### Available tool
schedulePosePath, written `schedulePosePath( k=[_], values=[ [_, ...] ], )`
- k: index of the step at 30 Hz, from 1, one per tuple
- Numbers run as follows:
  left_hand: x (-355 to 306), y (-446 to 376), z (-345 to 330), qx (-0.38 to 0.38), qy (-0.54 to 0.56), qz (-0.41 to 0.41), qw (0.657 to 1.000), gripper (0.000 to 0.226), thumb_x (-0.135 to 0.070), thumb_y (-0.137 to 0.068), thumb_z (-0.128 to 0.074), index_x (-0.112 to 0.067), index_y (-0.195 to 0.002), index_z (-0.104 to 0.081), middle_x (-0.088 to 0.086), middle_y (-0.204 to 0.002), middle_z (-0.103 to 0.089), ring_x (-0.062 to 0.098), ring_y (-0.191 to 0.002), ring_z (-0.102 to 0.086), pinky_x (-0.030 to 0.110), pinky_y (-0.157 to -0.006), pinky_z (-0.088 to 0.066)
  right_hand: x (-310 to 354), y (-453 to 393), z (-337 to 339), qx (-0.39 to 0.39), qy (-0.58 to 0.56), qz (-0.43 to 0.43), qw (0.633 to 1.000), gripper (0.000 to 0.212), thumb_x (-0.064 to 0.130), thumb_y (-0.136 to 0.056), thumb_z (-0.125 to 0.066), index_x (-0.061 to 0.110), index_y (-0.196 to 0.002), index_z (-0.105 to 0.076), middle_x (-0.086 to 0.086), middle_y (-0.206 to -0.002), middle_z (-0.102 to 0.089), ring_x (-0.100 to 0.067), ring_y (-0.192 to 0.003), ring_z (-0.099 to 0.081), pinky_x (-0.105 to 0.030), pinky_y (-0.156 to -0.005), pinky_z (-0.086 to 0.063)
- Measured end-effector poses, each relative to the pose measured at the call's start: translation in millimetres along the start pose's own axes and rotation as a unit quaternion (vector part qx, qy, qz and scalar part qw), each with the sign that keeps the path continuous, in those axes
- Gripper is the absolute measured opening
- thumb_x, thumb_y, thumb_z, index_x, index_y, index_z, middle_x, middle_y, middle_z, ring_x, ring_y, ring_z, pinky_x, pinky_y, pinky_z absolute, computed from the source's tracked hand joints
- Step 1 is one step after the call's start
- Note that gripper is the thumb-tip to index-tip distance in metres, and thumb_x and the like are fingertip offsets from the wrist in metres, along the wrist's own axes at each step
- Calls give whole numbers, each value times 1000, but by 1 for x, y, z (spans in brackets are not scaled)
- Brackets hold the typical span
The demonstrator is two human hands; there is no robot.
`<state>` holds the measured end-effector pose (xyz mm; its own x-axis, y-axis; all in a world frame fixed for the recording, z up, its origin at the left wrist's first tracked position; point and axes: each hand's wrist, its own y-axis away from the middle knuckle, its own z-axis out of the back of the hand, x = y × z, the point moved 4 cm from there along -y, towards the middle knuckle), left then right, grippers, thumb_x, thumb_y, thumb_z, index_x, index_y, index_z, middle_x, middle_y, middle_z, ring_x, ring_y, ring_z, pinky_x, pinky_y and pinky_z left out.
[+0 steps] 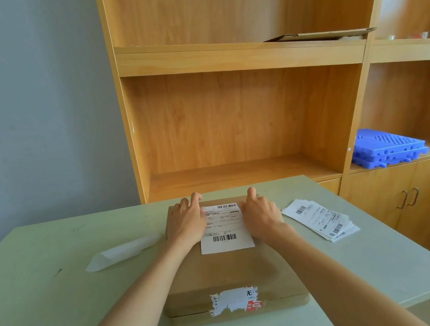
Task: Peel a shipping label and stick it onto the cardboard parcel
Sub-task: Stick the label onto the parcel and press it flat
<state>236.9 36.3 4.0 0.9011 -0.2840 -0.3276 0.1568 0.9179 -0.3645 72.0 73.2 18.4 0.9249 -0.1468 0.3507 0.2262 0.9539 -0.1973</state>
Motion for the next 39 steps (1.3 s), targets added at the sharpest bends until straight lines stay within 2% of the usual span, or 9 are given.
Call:
schedulePosePath(
  k=[3,6,13,20,23,28,32,36,39],
  values=[
    [-1,2,-1,40,4,9,999,45,-51,-99,-33,-25,-136,-36,9,-129,-51,30,-119,-46,38,-98,-37,1,4,-1,6,-8,3,1000,44,46,-100,-37,6,-120,-38,-17,-117,-61,-39,-109,-59,-36,-70,-35],
    [0,5,-1,56,19,15,998,57,-65,-92,-37,-30,-136,-35,7,-130,-47,30,-124,-41,38,-97,-36,-1,5,-2,14,-28,3,1000,53,55,-95,-42,7,-118,-39,-16,-121,-59,-40,-111,-57,-38,-74,-35],
    [-1,8,-2,66,14,11,998,69,-75,-85,-37,-34,-140,-31,5,-132,-46,30,-127,-38,38,-101,-32,1,9,-5,1,-6,17,1000,57,57,-95,-41,7,-123,-39,-16,-125,-55,-37,-114,-57,-39,-84,-44],
    [1,18,2,63,25,12,998,73,-77,-83,-38,-34,-141,-29,3,-134,-41,28,-131,-34,42,-102,-32,6,18,-5,-13,4,40,999,66,63,-90,-45,7,-123,-37,-14,-124,-54,-31,-115,-55,-35,-88,-44],
    [2,20,3,51,25,7,998,69,-72,-84,-45,-33,-140,-30,2,-133,-42,27,-130,-34,42,-100,-33,7,20,-5,-10,-1,42,999,63,58,-90,-49,7,-125,-36,-15,-125,-54,-32,-119,-51,-36,-93,-43],
    [5,21,3,20,48,-3,999,47,-46,-96,-49,-29,-137,-35,2,-123,-48,28,-123,-39,40,-94,-35,3,22,-3,-10,-19,42,999,45,39,-96,-49,5,-122,-37,-15,-124,-53,-33,-119,-49,-36,-96,-39],
    [6,22,3,1,36,-19,999,39,-35,-100,-45,-27,-137,-36,3,-123,-49,27,-121,-42,40,-94,-39,3,24,-1,-20,1,55,998,29,20,-99,-42,1,-122,-37,-16,-118,-55,-33,-111,-53,-35,-84,-39],
    [8,22,3,-4,37,-28,999,36,-27,-101,-44,-27,-136,-37,2,-122,-51,27,-118,-45,40,-93,-43,1,25,1,-27,-9,61,998,27,-2,-92,-35,0,-118,-36,-16,-108,-53,-30,-99,-52,-30,-72,-28],
    [10,23,4,-4,51,-24,998,37,-18,-100,-44,-26,-136,-37,3,-121,-52,26,-116,-46,42,-91,-46,0,26,2,-25,-32,64,997,20,-6,-89,-34,9,-102,-29,-11,-94,-47,-27,-84,-42,-30,-69,-29]
  ],
)
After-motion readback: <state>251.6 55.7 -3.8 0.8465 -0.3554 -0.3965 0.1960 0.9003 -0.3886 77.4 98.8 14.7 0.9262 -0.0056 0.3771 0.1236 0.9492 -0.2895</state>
